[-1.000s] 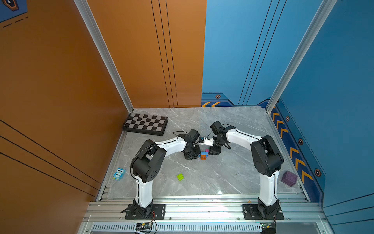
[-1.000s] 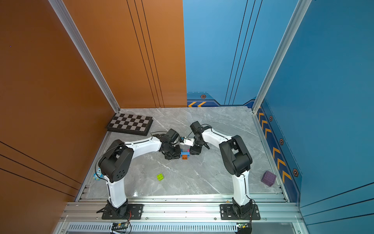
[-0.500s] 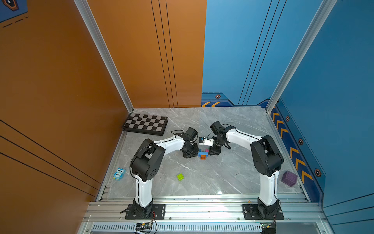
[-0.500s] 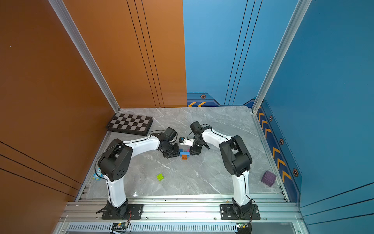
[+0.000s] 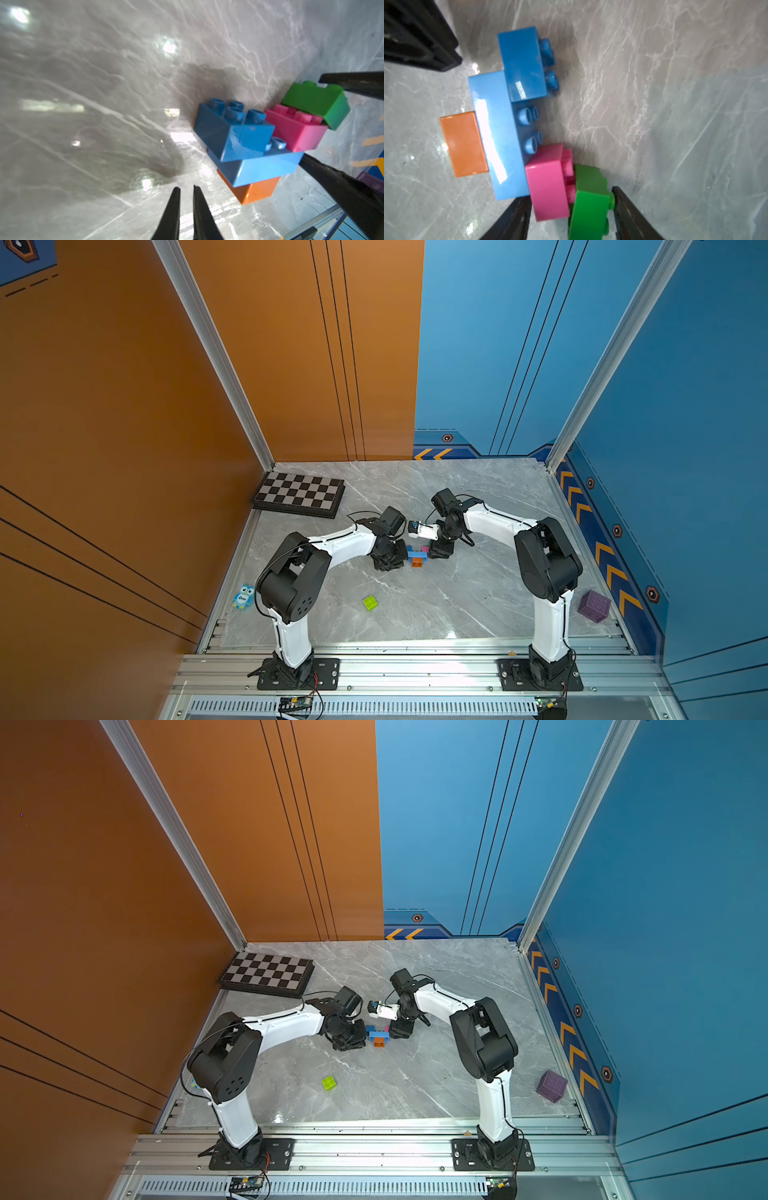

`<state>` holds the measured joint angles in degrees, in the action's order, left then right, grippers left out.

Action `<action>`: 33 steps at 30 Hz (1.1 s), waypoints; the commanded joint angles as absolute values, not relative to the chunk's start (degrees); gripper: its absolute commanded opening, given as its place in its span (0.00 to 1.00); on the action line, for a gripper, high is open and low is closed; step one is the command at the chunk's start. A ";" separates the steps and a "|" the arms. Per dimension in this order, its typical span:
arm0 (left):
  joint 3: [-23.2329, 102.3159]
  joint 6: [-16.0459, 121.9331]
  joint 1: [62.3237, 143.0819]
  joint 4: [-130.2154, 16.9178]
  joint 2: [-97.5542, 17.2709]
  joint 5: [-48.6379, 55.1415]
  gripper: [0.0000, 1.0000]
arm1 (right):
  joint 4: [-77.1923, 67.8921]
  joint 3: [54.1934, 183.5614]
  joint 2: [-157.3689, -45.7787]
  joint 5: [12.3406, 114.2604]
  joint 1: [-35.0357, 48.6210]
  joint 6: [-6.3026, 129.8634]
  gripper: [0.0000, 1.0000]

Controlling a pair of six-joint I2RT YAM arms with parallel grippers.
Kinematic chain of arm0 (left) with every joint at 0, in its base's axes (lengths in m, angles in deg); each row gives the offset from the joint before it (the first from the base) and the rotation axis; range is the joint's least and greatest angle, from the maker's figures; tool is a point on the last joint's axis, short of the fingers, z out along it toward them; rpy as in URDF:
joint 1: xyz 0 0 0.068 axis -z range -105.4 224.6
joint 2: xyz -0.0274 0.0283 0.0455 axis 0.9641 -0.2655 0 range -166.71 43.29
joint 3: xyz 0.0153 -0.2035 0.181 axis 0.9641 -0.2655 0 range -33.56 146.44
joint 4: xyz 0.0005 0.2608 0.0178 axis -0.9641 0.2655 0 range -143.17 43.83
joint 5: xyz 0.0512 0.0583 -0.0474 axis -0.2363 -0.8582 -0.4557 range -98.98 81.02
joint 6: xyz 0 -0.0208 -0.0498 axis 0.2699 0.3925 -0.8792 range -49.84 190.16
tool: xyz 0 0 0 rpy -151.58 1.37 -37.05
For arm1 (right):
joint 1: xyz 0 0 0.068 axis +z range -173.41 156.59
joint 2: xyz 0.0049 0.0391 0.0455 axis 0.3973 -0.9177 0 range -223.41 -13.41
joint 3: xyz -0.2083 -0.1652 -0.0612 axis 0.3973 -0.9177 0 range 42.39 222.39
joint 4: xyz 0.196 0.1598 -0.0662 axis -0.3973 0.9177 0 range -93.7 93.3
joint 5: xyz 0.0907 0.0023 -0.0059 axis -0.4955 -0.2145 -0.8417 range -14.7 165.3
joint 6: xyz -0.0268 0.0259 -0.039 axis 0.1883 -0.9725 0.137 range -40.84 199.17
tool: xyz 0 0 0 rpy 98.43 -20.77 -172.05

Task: Assemble the letter v with lego
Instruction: Assemble the lego brick with the lego brick.

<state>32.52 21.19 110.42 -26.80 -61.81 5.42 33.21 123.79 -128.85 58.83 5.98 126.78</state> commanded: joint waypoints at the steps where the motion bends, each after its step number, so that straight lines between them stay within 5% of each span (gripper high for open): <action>1: 33.68 20.33 111.58 -27.47 -64.22 5.78 0.16 | 34.09 125.06 -129.51 59.59 6.47 126.67 0.64; 33: 39.42 21.20 107.74 -27.50 -69.50 3.67 0.17 | 33.20 122.96 -127.27 56.34 6.30 126.71 0.66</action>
<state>38.27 20.19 108.62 -28.39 -67.95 4.87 33.14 123.01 -128.82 58.20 5.74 126.76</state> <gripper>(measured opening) 0.166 0.663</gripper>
